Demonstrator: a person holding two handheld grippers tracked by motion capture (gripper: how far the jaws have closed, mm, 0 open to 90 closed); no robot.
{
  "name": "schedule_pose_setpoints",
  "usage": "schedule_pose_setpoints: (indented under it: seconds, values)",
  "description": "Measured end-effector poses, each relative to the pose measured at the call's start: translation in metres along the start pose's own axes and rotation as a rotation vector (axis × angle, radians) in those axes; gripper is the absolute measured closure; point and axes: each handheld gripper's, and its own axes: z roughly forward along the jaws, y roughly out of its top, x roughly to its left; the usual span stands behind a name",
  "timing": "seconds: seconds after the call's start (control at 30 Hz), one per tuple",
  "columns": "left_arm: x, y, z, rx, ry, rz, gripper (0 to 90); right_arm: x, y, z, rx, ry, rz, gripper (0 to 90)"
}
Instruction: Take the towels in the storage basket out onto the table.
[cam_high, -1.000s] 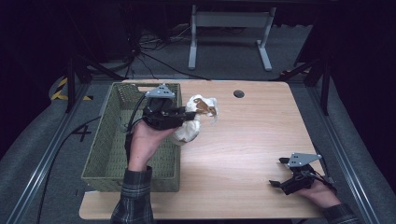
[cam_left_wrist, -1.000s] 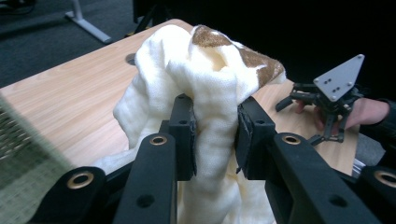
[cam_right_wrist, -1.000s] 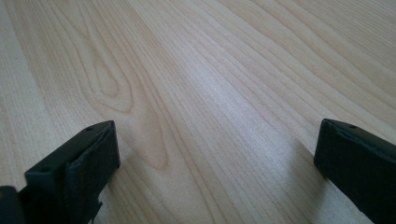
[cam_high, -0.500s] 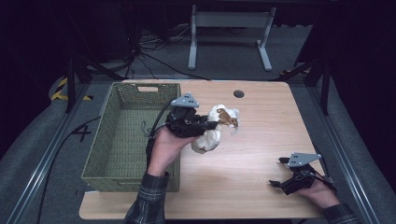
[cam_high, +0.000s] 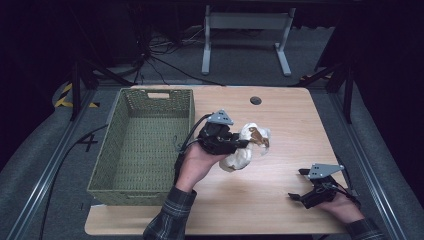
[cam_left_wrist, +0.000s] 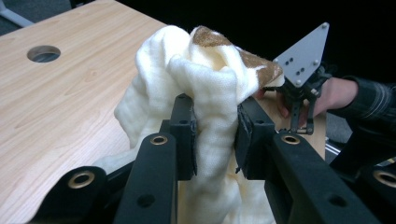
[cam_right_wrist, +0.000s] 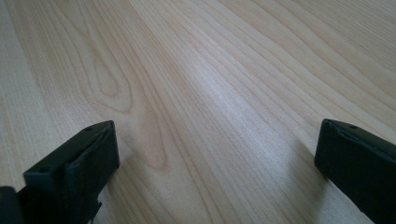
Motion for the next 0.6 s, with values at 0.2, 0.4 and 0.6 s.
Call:
schedule_pose_setpoints:
  seconds: [0.2, 0.4, 0.6]
  values:
    - [-0.008, -0.004, 0.019, 0.012, -0.011, 0.006, 71.8, 0.000, 0.000, 0.000, -0.001, -0.002, 0.002, 0.1]
    - [-0.015, -0.007, 0.039, 0.021, -0.025, 0.004, 71.8, 0.000, 0.000, 0.000, 0.000, -0.002, 0.001, 0.0]
    - [-0.020, -0.015, 0.064, 0.059, -0.035, 0.003, 71.7, 0.000, 0.000, 0.000, 0.000, -0.002, 0.001, 0.1]
